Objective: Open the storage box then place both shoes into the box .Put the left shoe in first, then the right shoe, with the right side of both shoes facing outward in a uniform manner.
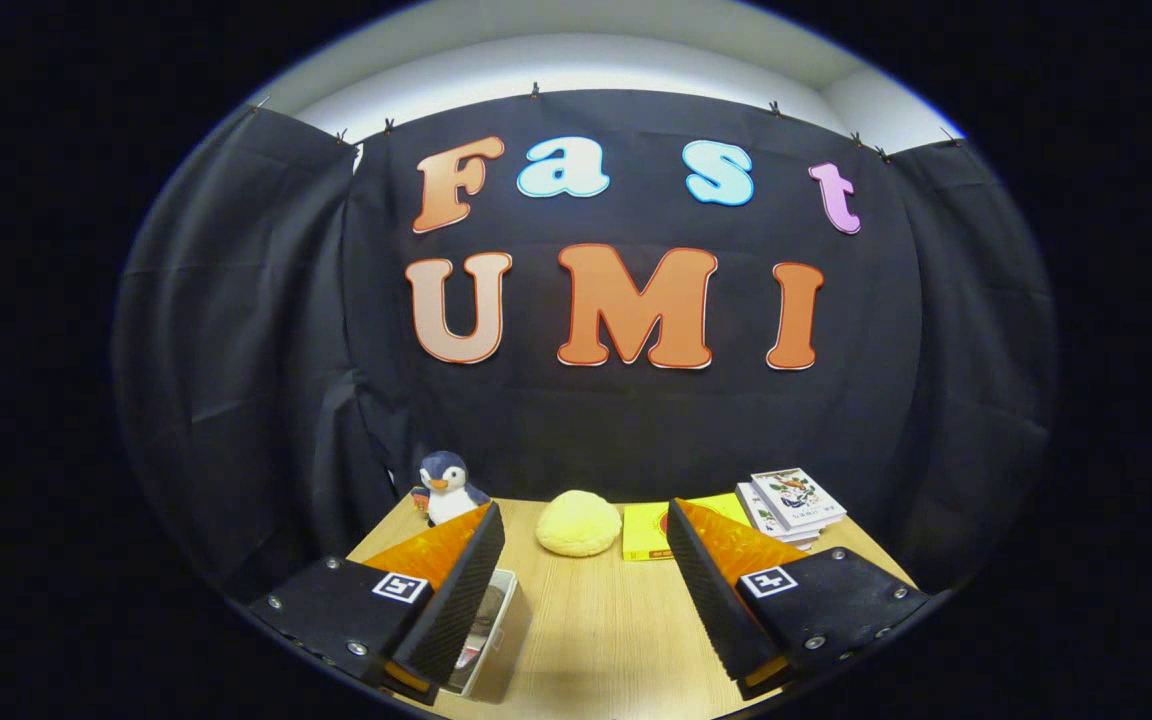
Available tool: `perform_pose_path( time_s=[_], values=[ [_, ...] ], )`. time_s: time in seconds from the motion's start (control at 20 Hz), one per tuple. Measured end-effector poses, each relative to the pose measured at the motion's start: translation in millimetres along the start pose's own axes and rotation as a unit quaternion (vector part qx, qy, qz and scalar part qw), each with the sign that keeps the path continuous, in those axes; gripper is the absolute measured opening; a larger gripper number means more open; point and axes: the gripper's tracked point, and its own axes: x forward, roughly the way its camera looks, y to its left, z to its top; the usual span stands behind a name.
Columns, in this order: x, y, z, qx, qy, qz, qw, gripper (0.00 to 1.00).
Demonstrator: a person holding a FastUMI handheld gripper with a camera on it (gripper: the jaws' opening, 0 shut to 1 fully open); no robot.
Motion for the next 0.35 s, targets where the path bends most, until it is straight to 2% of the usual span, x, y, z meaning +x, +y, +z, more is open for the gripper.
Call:
perform_pose_path(
  time_s=[0.35],
  values=[
    [-8, -31, 4, 0.015, -0.010, 0.024, 1.000, 0.98]
  ],
)
